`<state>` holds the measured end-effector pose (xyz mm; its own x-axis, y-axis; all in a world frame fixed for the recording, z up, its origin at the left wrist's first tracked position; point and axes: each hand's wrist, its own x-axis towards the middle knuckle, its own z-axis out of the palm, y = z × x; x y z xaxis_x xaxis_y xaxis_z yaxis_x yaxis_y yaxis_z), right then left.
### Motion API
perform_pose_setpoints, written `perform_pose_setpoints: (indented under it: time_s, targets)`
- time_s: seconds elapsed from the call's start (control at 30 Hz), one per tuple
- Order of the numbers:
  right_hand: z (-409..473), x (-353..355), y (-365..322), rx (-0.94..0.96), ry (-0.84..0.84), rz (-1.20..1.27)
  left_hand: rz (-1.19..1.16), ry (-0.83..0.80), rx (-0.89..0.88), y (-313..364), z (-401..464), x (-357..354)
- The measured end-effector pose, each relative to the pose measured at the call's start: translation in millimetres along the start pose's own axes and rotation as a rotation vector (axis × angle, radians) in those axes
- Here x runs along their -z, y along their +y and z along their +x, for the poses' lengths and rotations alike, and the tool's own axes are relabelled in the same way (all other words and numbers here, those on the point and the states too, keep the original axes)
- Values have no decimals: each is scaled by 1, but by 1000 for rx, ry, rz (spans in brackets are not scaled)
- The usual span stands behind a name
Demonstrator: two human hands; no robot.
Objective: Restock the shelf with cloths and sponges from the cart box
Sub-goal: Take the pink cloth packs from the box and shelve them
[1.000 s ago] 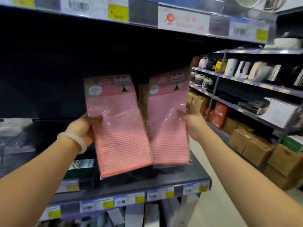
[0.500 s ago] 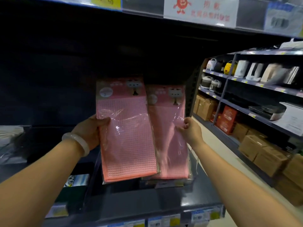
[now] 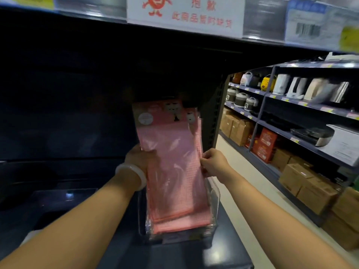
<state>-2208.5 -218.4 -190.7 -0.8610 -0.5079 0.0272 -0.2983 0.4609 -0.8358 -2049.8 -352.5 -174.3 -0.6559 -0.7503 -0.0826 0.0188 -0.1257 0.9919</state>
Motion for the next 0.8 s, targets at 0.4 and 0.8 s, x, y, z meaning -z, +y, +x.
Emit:
perform_pose_setpoints:
  time_s: [0.4, 0.8]
  targets:
    - [-15, -22, 16, 175, -21, 132, 620, 433, -190, -34, -2, -46]
    - [6, -32, 25, 32, -206, 354, 87, 146, 181, -17, 5, -27]
